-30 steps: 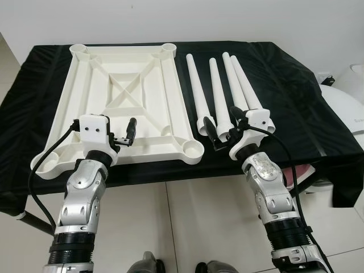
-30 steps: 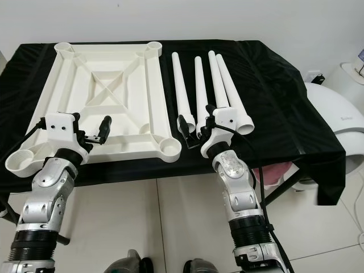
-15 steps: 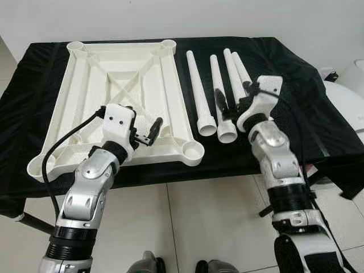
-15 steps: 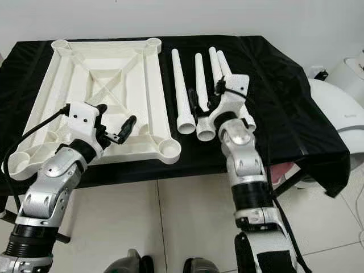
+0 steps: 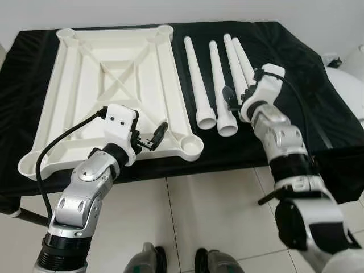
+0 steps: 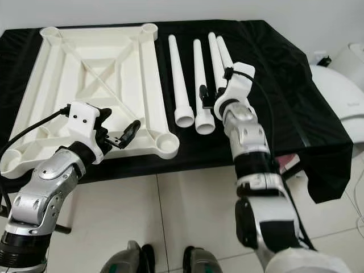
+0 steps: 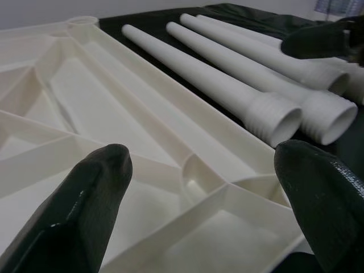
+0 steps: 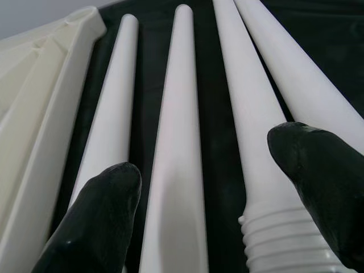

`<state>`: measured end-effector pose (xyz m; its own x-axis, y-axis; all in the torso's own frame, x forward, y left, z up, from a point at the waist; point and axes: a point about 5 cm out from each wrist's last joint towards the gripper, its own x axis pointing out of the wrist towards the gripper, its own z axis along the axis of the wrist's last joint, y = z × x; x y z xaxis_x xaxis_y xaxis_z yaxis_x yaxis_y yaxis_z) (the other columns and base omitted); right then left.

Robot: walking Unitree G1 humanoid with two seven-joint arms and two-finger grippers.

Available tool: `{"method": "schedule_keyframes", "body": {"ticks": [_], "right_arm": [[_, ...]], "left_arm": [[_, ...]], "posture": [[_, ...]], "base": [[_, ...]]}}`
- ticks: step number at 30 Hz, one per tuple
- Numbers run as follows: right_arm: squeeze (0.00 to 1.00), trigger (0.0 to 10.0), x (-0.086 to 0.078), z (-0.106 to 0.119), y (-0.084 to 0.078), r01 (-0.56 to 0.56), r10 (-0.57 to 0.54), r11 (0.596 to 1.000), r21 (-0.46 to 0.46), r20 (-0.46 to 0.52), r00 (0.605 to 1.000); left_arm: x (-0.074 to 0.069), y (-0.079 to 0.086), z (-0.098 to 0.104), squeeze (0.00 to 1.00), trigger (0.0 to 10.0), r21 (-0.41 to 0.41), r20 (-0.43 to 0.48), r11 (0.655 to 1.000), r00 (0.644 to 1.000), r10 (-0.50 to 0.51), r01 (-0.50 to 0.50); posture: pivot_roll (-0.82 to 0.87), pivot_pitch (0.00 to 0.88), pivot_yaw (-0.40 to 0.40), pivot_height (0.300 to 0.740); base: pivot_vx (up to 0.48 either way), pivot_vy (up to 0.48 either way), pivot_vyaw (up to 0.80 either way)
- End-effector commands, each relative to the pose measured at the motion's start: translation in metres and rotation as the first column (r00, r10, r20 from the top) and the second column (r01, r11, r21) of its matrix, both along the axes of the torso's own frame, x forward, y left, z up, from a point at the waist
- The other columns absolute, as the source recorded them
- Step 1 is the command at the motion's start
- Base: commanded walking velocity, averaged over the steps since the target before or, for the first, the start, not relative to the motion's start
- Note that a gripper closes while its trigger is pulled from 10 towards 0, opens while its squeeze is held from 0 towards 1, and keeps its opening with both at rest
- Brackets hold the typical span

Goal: Building children table

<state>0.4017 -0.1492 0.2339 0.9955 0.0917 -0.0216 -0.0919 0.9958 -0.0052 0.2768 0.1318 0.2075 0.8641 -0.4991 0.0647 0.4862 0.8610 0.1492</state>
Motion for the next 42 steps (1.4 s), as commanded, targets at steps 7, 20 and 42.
{"method": "schedule_keyframes", "body": {"ticks": [7,20,42], "right_arm": [[0.0,10.0,0.008,-0.007,0.016,-0.094,0.098,0.995,0.036,-0.129,0.987],[0.0,10.0,0.011,-0.014,0.027,-0.16,0.166,0.986,0.044,-0.241,0.956],[0.0,10.0,0.006,-0.04,0.01,0.013,0.061,0.991,0.133,-0.539,0.84]], "left_arm": [[-0.007,-0.005,0.004,0.0,10.0,0.006,-0.026,0.998,0.997,-0.069,0.069],[-0.013,-0.006,0.006,0.0,10.0,-0.012,-0.042,0.999,0.998,-0.049,0.048],[-0.014,-0.005,0.045,0.0,10.0,0.013,0.065,0.996,0.994,-0.087,0.086]], "posture": [[-0.02,0.25,-0.046,0.74],[0.0,0.241,-0.069,0.74],[-0.01,0.227,-0.058,0.74]], "base": [[0.0,0.0,0.0],[0.0,0.0,0.0],[0.0,0.0,0.0]]}}
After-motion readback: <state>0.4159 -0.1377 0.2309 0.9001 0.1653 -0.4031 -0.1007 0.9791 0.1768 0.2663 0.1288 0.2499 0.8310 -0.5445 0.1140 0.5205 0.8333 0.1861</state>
